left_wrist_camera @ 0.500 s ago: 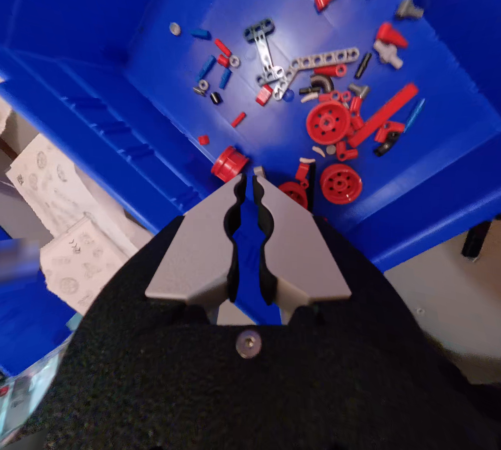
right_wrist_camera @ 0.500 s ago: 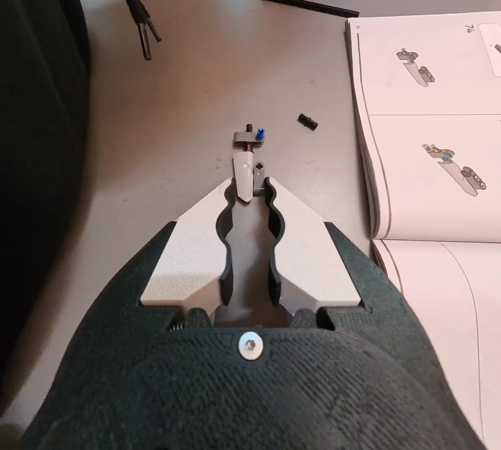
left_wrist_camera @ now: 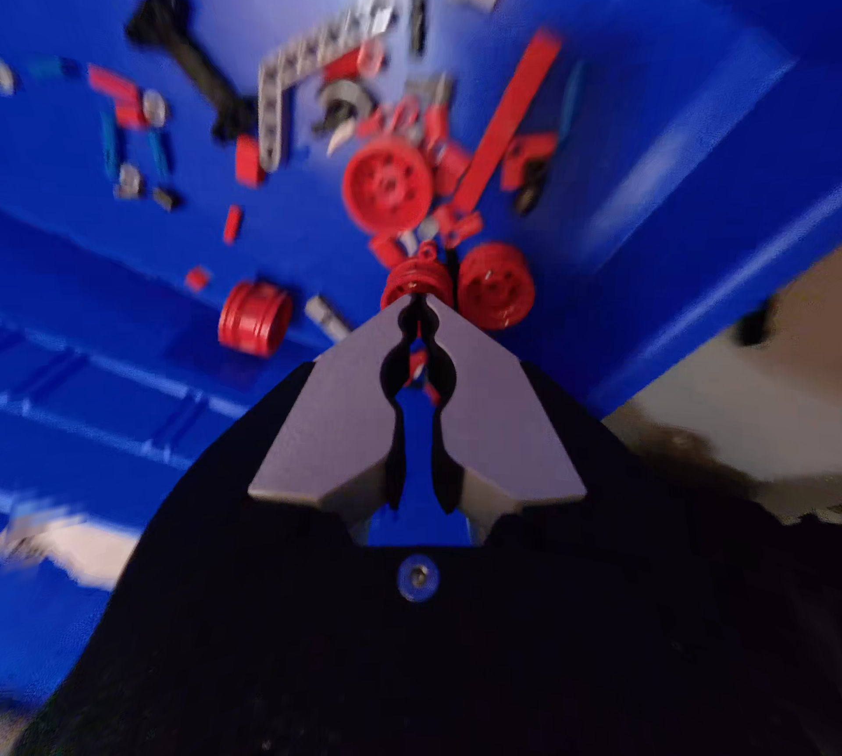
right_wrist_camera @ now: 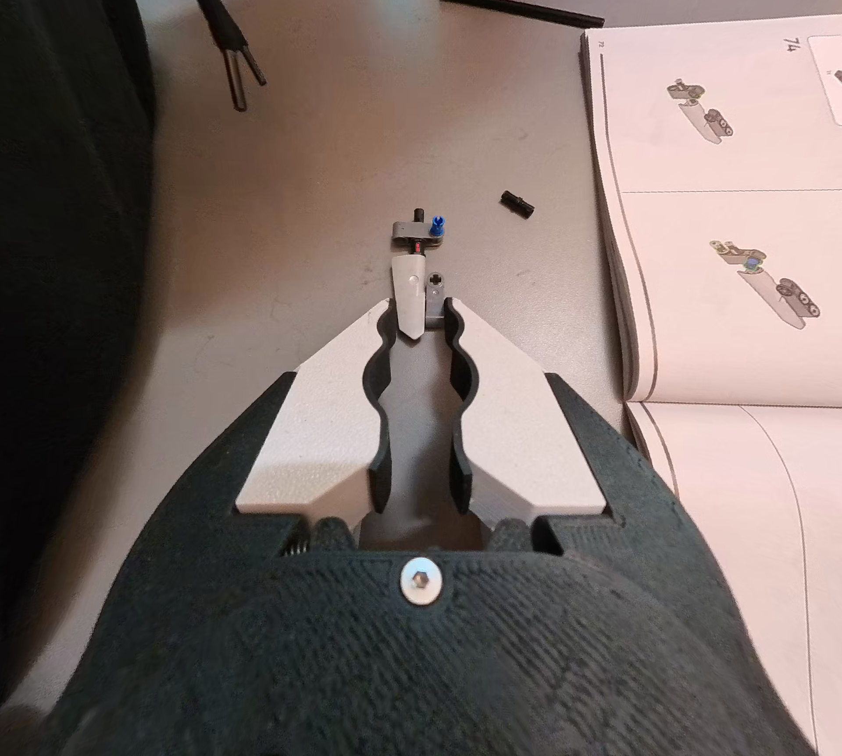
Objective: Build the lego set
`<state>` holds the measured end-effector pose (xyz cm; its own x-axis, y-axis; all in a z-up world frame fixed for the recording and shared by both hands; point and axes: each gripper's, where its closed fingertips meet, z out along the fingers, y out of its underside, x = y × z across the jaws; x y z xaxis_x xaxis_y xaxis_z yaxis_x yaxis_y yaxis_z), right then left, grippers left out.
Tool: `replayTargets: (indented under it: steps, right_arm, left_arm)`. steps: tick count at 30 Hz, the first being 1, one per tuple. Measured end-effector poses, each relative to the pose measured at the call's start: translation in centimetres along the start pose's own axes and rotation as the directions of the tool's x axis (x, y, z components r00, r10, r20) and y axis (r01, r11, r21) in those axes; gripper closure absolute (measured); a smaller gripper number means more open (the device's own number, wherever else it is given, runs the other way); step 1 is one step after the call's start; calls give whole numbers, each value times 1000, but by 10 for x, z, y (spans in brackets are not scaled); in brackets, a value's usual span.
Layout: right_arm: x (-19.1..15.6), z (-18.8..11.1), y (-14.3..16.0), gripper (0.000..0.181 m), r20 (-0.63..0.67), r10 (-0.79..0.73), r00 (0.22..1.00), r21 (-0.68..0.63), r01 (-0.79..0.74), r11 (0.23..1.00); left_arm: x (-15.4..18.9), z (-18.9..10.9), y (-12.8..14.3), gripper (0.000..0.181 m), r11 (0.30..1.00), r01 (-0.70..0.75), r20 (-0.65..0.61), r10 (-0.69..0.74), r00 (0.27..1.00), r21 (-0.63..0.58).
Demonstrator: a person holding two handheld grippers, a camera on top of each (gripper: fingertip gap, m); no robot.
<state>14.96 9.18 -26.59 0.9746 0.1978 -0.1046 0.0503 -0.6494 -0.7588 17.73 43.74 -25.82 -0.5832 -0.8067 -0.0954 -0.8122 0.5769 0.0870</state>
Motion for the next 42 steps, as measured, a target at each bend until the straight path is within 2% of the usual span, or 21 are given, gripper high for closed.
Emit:
replayTargets:
  steps: [2,6,10,15,32,36,39,42]
  right_arm:
    - [0,0,0,162,-2,-2,1000,0,2,1000]
    - [0,0,0,162,-10,-11,1000,-1,11,1000]
    - [0,0,0,162,-13,-15,1000,-2,15,1000]
    - [0,0,0,162,2,2,1000,0,-2,1000]
    - [0,0,0,162,-6,-7,1000,-1,7,1000]
    - [0,0,0,162,9,13,1000,2,-13,1000]
    - [1,0,0,162,8,20,1000,3,-20,1000]
    - [1,0,0,162,9,20,1000,3,-20,1000]
  left_arm:
    - [6,-4,-23,181,991,17,-72,-7,997,136]
    - [-22,-14,-16,180,976,132,15,-136,991,175]
    - [-41,-38,-13,178,931,211,60,-239,969,297]
    - [-50,-41,3,174,924,254,75,-286,955,286]
    - [-70,-57,29,173,879,334,119,-393,912,339]
    - [-84,-66,13,172,802,365,73,-448,891,473]
    - [-84,-70,-7,170,770,328,41,-416,909,548]
    - [-90,-71,-21,160,736,318,51,-431,901,598]
